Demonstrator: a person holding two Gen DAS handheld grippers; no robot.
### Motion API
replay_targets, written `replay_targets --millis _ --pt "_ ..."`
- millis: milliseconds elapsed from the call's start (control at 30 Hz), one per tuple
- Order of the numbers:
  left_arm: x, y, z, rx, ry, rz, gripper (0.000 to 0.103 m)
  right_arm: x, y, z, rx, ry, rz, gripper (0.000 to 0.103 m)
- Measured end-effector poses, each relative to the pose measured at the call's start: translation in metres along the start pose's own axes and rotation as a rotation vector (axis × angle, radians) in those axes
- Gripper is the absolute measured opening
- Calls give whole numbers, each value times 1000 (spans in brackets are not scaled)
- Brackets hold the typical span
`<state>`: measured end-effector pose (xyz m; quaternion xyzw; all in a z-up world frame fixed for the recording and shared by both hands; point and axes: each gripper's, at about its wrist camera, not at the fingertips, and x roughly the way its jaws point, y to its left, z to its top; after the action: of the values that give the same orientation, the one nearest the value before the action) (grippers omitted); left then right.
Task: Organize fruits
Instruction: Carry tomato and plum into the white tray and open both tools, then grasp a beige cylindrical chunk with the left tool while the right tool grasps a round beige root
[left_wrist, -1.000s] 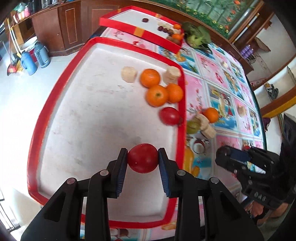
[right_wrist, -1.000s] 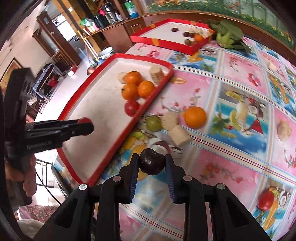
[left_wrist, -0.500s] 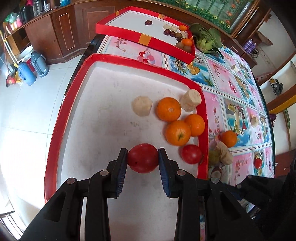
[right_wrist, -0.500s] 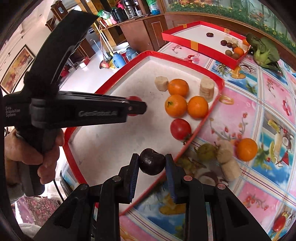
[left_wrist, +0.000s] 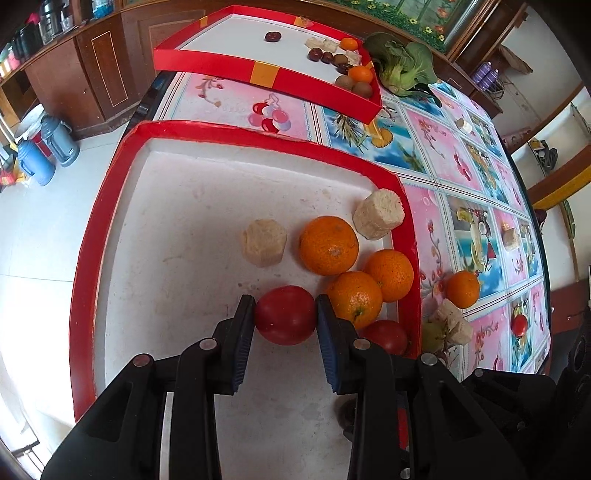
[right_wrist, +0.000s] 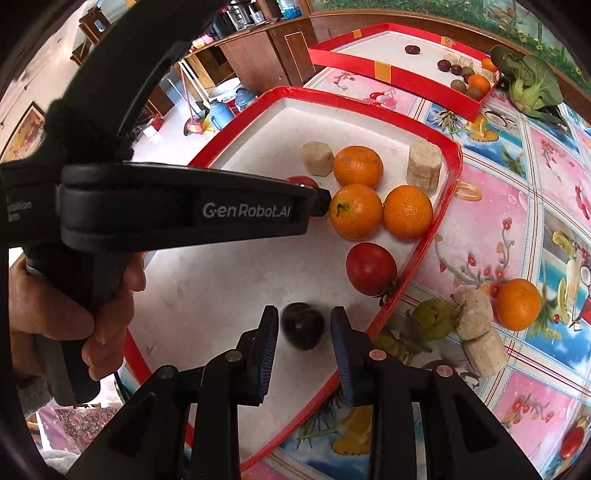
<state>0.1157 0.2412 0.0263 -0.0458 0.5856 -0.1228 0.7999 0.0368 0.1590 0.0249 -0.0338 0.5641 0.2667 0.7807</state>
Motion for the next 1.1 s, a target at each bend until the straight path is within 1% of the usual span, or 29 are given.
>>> replay_targets --millis 267,467,533,567,600,633,733,800,900,1000,1100 --pt "2 1 4 10 -1 0 31 9 -2 5 2 4 -26 30" --pt "0 1 3 -5 7 3 31 2 -2 4 -3 -15 -20 31" --pt "-4 3 1 -14 -3 9 44 -5 -5 1 -1 -29 -15 34" --pt "-7 5 0 -19 -10 9 48 -9 -7 -1 3 -35 -14 36" --pt "-10 6 -2 -26 -17 3 53 -13 -9 -2 11 -43 -9 39" --pt "-13 8 -4 -33 -24 1 55 -17 -13 -5 24 -53 1 39" --pt "-20 9 -9 -46 -34 6 56 -29 -21 -10 53 -72 5 44" --pt "-24 9 -14 -54 -41 10 56 -37 -27 -15 71 -82 12 44" --pt "-32 7 -24 -80 -56 3 63 -48 -39 -22 106 -94 12 46" --pt "-36 1 -33 -90 -62 -5 63 -59 -57 -33 153 -107 1 47" --pt "-38 -11 -40 -84 -62 -24 63 -68 -80 -51 229 -110 -16 47"
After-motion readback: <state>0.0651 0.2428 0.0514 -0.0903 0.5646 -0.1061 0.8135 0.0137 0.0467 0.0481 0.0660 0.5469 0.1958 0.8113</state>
